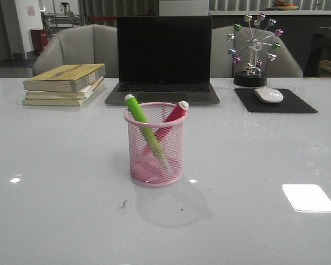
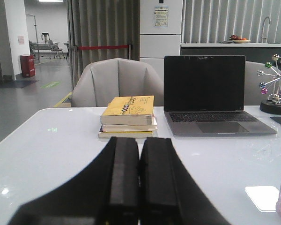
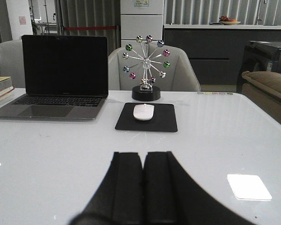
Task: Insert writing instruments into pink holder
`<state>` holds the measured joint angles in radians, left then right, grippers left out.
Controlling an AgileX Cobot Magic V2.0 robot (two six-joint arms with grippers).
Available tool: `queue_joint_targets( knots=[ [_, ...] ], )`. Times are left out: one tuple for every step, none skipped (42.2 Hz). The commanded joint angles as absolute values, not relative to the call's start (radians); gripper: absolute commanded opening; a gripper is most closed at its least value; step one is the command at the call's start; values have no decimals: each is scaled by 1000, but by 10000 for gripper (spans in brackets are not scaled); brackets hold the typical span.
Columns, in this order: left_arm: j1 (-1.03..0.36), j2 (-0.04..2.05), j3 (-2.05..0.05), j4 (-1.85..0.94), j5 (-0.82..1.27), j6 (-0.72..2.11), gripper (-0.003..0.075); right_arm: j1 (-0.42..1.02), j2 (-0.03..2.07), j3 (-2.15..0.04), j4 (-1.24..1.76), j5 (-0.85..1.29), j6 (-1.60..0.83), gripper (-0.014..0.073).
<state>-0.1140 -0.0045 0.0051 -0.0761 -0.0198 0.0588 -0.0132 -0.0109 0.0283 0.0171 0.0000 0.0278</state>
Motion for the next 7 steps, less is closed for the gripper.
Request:
queue_joint_targets(
  knots=[
    [-109, -23, 9, -83, -105, 58, 99, -17, -31, 24, 23, -99, 30, 69],
    [-109, -23, 9, -83, -105, 58, 99, -17, -31, 24, 23, -99, 30, 69],
    [-109, -23, 9, -83, -105, 58, 99, -17, -31, 24, 23, -99, 30, 69],
    [-109, -23, 9, -83, -105, 58, 99, -17, -31, 24, 23, -99, 30, 69],
    [-109, -23, 9, -83, -105, 58, 99, -17, -31, 24, 23, -99, 30, 69],
    [-109, -23, 9, -83, -105, 58, 99, -17, -31, 24, 23, -99, 30, 69],
    [-109, -23, 9, -83, -105, 58, 99, -16, -31, 24, 23, -99, 30, 69]
  ],
)
